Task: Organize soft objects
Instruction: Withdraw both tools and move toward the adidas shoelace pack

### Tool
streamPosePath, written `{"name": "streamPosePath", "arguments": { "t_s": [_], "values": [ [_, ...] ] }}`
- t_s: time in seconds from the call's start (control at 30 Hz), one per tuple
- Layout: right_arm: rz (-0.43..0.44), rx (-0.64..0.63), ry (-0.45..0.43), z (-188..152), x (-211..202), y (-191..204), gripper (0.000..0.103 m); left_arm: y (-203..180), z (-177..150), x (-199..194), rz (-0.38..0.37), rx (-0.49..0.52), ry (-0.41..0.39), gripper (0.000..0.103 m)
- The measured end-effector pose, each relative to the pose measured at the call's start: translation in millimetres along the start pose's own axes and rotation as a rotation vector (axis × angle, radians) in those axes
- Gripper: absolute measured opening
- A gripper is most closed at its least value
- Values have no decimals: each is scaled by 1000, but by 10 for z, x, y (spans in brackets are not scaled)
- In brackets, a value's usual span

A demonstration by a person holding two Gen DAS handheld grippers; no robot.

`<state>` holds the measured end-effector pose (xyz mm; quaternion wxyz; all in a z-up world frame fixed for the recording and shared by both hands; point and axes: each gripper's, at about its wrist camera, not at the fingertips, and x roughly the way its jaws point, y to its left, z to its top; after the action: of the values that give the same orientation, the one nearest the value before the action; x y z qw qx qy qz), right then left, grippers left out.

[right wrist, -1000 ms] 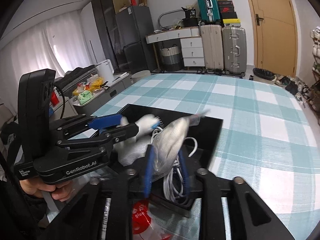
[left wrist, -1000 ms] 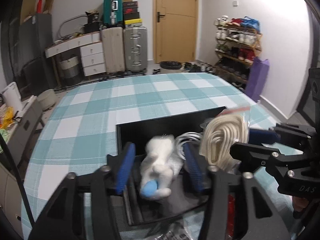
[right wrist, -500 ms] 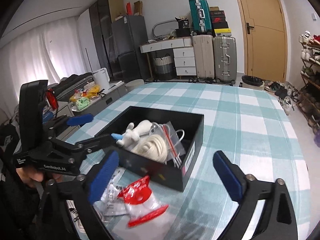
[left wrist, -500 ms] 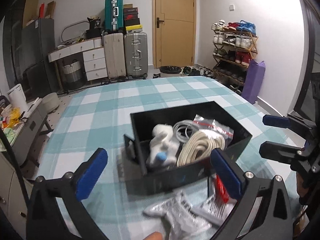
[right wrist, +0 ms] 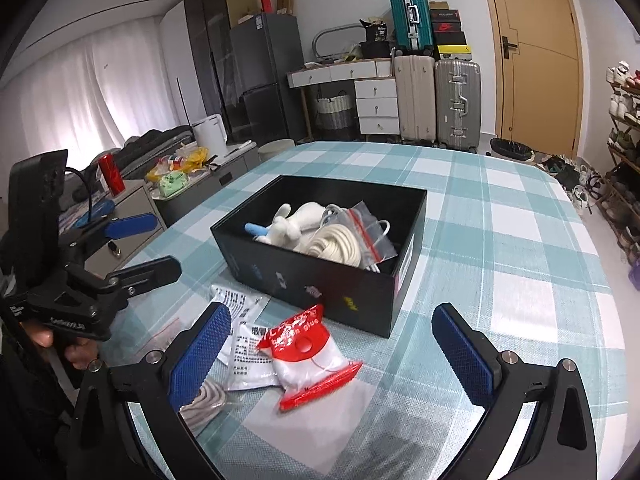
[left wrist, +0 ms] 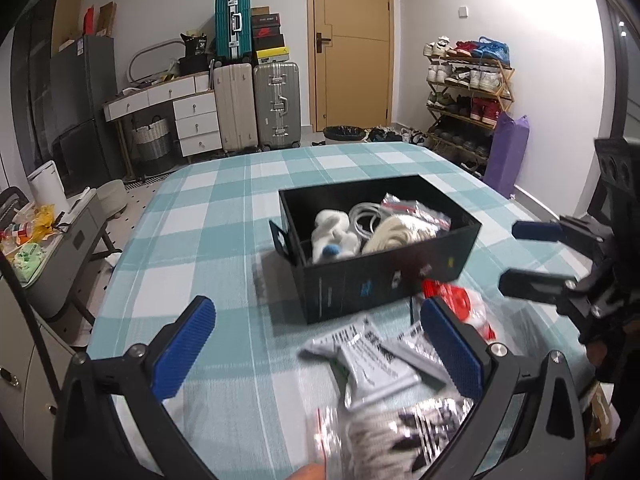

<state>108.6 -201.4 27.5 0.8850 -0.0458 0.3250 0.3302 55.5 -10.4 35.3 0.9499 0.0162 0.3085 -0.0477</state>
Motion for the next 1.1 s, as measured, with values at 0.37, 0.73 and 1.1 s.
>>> {"name": "streamPosePath", "arguments": {
  "t_s": [0.37, 0.73, 1.1],
  "values": [
    [20, -51, 53, -73, 62, 116, 102, -101, -196, -110, -18, 4, 37, 103],
    [21, -53, 67, -89, 94, 89, 102, -293, -350, -100, -99, 19, 120, 103],
    [26, -45, 91, -119, 172, 60, 102, -510, -459, -9, -112, 80, 192, 103]
  ]
}}
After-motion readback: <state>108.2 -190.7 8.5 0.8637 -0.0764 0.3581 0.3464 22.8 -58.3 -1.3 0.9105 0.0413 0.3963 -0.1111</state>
